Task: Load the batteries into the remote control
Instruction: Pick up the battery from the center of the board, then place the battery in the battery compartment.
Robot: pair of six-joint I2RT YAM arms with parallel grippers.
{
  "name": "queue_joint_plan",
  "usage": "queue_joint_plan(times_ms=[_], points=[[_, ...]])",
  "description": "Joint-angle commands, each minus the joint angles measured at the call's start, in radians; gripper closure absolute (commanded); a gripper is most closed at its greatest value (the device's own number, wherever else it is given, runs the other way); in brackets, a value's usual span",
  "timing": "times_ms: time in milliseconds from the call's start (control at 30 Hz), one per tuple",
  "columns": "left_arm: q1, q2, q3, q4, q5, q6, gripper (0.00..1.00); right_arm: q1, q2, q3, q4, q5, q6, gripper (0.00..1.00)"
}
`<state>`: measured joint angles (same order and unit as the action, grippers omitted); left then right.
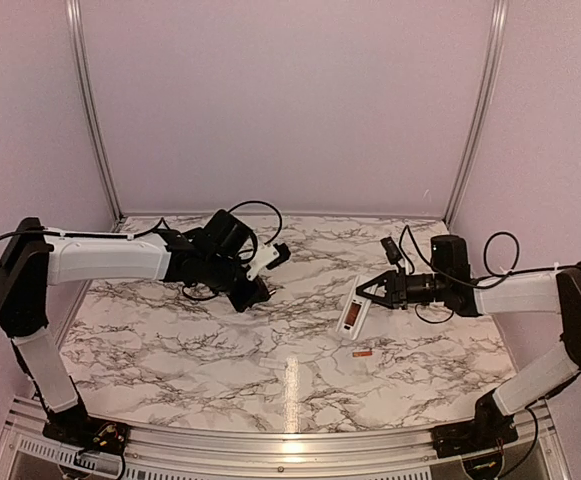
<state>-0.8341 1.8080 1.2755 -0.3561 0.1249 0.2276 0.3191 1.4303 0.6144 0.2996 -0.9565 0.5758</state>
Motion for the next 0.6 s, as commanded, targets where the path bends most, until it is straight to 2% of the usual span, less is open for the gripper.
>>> queue_joint_plan(times_ms=[0, 233, 400, 567], points=[[-0.02, -0.17, -0.086, 0.141, -0.016, -0.338, 1.0, 0.074, 0.034, 0.017, 0.065, 0.039, 0.075, 1.0], [-0.1, -0.38, -0.231, 0.098, -0.233, -0.659, 1.0, 0.198, 0.104, 0.053, 0.086, 0.122, 0.171, 1.0], [-0.19, -0.472, -0.336, 0.107, -0.273, -0.787, 1.0, 0.287, 0.165, 0.056, 0.155, 0.174, 0.253, 1.0], [-0.266, -0.46, -0.411, 0.147, -0.256, -0.911, 1.0, 0.347, 0.249, 0.052, 0.272, 0.19, 0.35, 1.0]])
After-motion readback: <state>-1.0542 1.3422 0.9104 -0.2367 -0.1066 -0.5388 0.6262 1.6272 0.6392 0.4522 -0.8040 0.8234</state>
